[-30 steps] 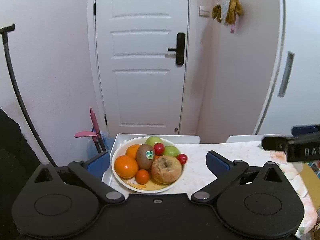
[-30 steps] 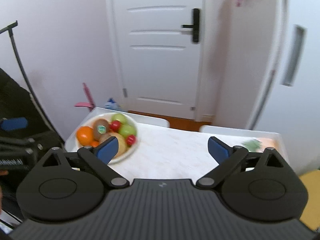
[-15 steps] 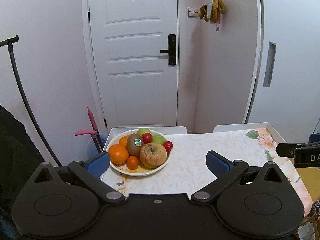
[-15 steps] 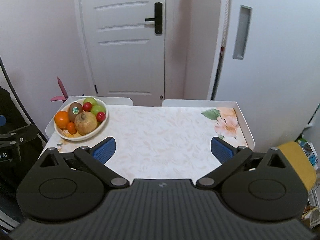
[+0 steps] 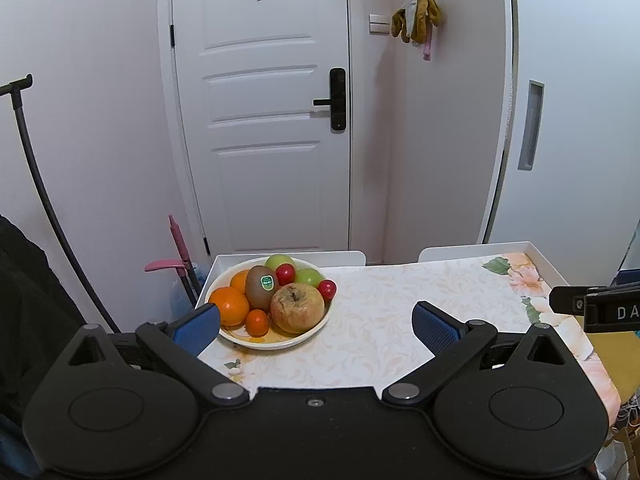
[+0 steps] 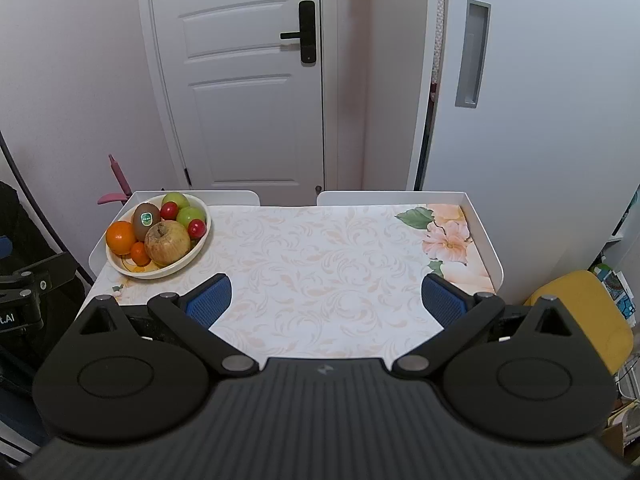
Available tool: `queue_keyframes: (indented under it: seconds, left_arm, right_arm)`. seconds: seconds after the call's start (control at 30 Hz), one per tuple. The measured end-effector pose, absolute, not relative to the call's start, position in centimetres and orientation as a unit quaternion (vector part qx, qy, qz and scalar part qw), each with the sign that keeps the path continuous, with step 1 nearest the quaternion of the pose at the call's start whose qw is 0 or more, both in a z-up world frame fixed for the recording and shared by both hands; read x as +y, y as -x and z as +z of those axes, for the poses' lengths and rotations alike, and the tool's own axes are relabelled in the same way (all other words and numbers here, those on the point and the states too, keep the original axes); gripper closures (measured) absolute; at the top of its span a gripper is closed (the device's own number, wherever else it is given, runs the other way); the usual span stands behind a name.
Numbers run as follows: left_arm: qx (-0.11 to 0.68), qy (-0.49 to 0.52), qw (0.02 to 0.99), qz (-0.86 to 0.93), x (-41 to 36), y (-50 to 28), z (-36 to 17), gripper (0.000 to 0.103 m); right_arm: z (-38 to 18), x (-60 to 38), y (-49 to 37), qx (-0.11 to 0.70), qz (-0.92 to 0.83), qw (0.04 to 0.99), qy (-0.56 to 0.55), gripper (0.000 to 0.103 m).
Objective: Organize fruits
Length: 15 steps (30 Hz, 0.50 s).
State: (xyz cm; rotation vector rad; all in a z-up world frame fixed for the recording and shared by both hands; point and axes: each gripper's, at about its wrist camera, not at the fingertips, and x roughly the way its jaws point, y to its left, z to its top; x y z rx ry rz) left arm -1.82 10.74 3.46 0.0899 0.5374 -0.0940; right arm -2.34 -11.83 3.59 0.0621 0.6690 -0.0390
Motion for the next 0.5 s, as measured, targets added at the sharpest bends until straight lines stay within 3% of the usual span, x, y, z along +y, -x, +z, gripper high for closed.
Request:
queue_keyframes:
  seconds: [0.5]
  left_arm:
    - [0.266,-0.049,0.962,-0.044,10.71,1.76,3.33,0.0]
  right_arm:
    - [3.48,-11.74,2.03,0.335,-0.023,0.941,-0.036,0.0]
